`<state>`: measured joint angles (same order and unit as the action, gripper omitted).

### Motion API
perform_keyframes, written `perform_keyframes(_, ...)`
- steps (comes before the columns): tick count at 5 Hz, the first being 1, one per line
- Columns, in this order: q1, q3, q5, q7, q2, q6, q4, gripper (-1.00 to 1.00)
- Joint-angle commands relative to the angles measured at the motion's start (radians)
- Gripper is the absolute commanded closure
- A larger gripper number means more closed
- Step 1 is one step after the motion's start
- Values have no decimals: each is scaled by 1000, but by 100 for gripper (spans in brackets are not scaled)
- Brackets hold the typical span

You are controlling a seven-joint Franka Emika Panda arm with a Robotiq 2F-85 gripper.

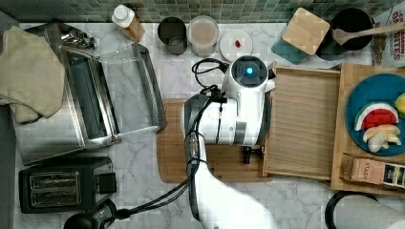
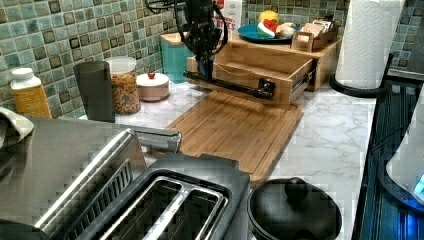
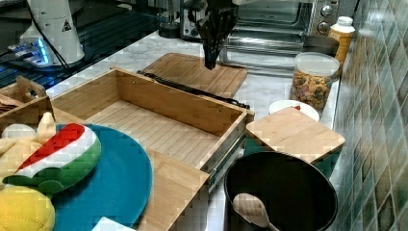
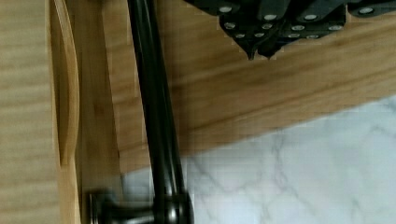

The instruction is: Close the drawer.

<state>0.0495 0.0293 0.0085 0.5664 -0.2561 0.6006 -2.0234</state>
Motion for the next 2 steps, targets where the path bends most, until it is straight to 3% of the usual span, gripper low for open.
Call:
perform_keyframes(1, -10, 49, 0, 16, 39, 110, -103, 100)
perform_keyframes(2, -18, 61, 38, 60, 15, 172, -125, 100)
